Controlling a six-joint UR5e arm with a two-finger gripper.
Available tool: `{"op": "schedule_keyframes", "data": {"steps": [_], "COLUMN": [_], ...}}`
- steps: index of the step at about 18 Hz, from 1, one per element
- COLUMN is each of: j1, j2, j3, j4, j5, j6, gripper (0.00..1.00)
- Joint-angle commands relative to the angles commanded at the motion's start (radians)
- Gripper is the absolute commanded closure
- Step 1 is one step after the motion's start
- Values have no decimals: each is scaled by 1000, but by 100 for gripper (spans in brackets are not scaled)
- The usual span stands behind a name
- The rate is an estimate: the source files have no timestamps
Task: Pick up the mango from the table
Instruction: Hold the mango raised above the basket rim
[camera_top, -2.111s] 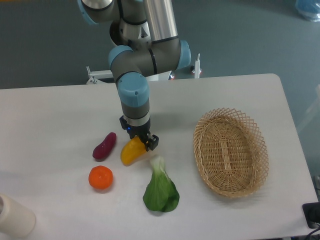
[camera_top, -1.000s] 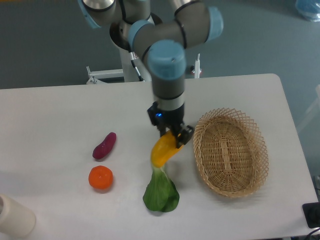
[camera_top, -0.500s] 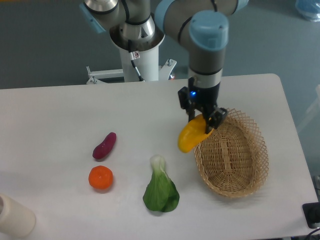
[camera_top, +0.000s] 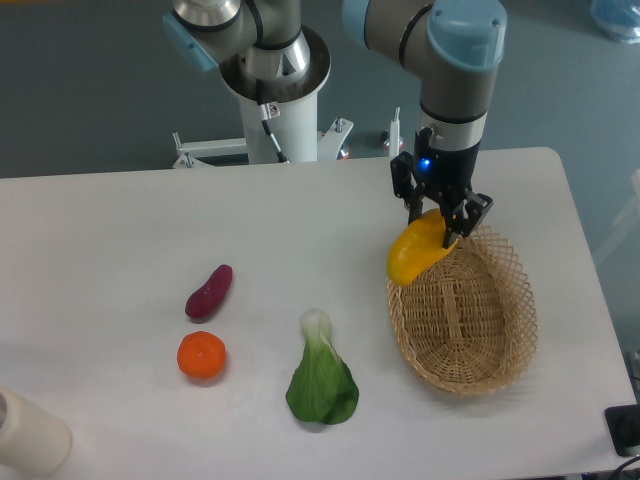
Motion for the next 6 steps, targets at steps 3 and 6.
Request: {"op": "schedule_keyframes", "data": {"steps": [3,6], "j1": [-2,-5], "j2": [0,0], "j3": [0,0], "j4": [2,2], "j5": [0,-2], "j6": [-2,-2], "gripper": [41,41]}}
